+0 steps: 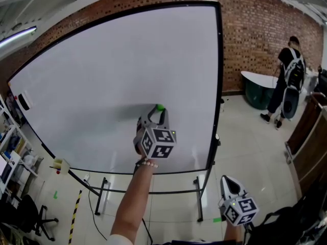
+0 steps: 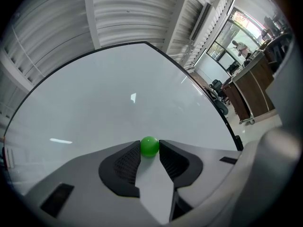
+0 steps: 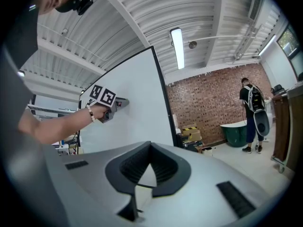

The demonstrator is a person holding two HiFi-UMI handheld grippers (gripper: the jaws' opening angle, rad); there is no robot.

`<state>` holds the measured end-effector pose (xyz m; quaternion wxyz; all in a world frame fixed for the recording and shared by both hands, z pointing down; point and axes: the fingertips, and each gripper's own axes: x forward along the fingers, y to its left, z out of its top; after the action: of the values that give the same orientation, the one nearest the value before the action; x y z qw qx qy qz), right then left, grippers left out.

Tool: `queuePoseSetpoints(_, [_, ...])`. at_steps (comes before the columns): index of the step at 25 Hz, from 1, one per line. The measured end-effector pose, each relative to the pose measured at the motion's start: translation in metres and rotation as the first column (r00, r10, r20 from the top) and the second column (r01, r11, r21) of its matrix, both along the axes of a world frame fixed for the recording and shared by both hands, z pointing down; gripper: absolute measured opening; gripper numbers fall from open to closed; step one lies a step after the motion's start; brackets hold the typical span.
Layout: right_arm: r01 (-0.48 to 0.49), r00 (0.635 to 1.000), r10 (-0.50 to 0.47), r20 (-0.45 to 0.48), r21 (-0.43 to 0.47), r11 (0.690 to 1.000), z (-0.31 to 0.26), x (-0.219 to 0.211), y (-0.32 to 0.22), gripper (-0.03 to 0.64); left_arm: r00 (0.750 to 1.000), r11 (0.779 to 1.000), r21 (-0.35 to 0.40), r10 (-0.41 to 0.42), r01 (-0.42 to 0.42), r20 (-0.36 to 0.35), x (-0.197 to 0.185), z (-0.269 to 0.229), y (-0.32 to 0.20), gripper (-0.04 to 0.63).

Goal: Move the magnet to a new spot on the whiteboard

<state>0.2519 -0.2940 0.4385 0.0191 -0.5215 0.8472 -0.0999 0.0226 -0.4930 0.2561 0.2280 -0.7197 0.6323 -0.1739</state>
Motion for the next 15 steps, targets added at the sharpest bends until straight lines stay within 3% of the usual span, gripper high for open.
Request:
queuePoseSetpoints(5, [-0.003,1.000,0.003,-0.009,-0.001,1.000,-0.002,-0.005,0.006,0.018,1.000,1.000,0.009,0.020,-0.020,-0.012,0.000,-0.002,0.006,0.141])
queuePoseSetpoints(9, [-0.006,1.000,0.006,-0.019,0.001,1.000,-0.005,-0.012,0.010,0.018,0.996,0.998,0.030,0.054,-0.052,-0.069,-0.005,-0.003,0.034,0.167])
queuePoseSetpoints(12, [0.005,1.000,-0.005,-0.030,0.000,1.000,-0.009,-0.033,0.008,0.018,0.973,0.994,0.008,0.111,-0.111,-0.201,-0.021,0.011,0.058,0.167])
queuePoseSetpoints(15, [0.024,0.999,-0.024,-0.040,-0.007,1.000,-0.009,-0.050,0.014,0.018,0.908,0.978,-0.042,0.173,-0.204,-0.382,-0.030,0.042,0.090,0.149])
